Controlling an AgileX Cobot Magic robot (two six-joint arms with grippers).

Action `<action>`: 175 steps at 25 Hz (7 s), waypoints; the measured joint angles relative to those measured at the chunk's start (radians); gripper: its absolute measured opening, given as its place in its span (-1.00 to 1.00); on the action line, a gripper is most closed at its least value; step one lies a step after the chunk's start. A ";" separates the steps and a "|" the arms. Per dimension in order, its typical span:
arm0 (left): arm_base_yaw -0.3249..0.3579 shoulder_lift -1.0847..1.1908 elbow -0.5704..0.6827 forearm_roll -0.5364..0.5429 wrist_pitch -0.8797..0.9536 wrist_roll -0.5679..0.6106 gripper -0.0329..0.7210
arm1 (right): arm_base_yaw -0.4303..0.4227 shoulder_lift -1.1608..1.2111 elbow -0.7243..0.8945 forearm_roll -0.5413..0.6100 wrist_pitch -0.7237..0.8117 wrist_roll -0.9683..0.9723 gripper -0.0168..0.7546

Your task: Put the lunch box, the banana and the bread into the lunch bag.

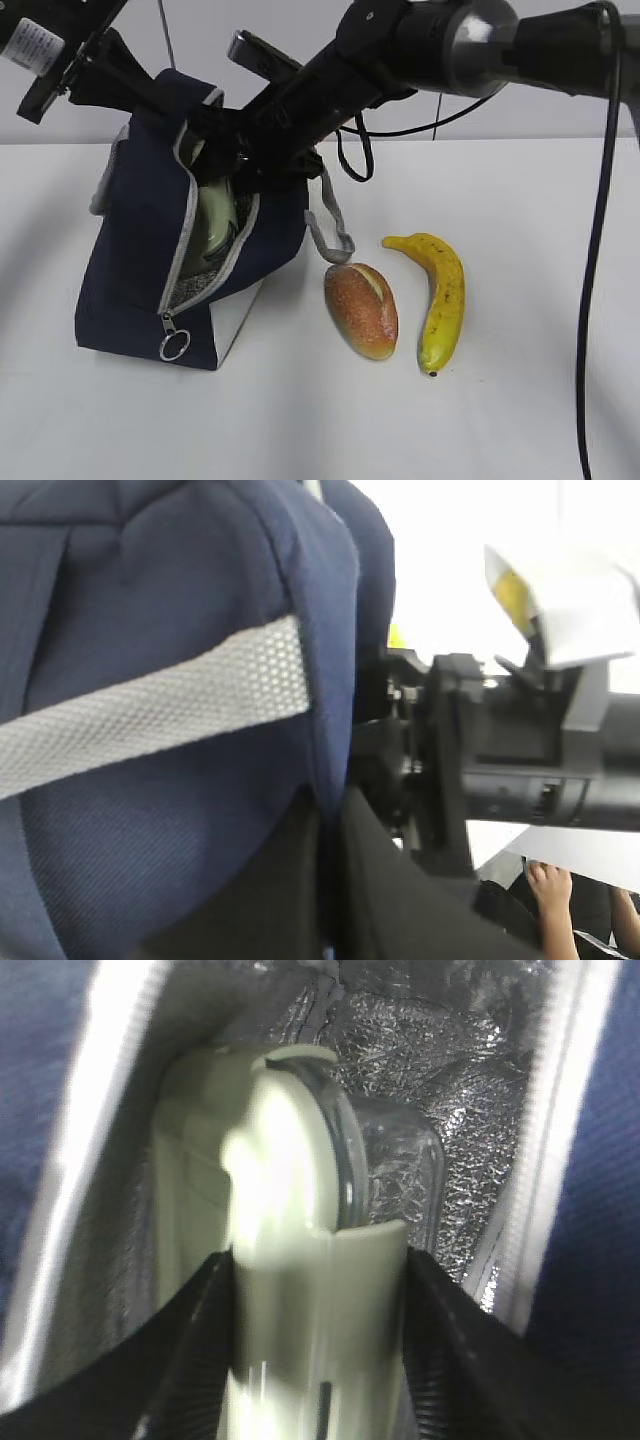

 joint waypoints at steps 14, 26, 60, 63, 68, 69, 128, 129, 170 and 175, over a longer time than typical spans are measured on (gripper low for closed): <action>0.000 0.000 0.000 0.026 0.000 0.000 -0.91 | 0.017 0.048 -0.010 0.015 -0.078 0.001 0.13; 0.000 0.000 0.000 0.053 0.000 0.000 -0.91 | -0.027 0.025 -0.201 -0.189 0.250 0.001 0.14; 0.000 0.000 0.000 0.069 0.002 0.000 -0.91 | -0.169 -0.366 0.391 -0.795 0.315 0.357 0.15; 0.000 0.000 0.000 0.069 0.002 0.000 -0.91 | -0.187 -0.380 0.505 -0.766 0.223 0.385 0.16; 0.000 0.000 0.000 0.070 0.002 0.000 -0.91 | -0.187 -0.376 0.585 -0.720 0.070 0.453 0.44; 0.000 0.000 0.000 0.070 0.002 0.000 -0.91 | -0.187 -0.370 0.585 -0.724 0.050 0.480 0.48; 0.000 0.000 0.000 0.029 0.003 0.000 -0.92 | -0.063 -0.046 -0.059 -0.324 0.255 0.280 -0.17; 0.000 0.000 0.000 0.029 0.003 0.000 -0.92 | -0.061 -0.046 -0.059 -0.329 0.255 0.282 -0.17; 0.000 0.000 0.000 0.030 0.001 0.002 -0.92 | 0.009 -0.357 0.005 -0.732 0.412 0.240 0.45; 0.000 0.000 0.000 0.030 0.001 0.003 -0.92 | 0.009 -0.438 0.249 -0.733 0.376 0.238 0.45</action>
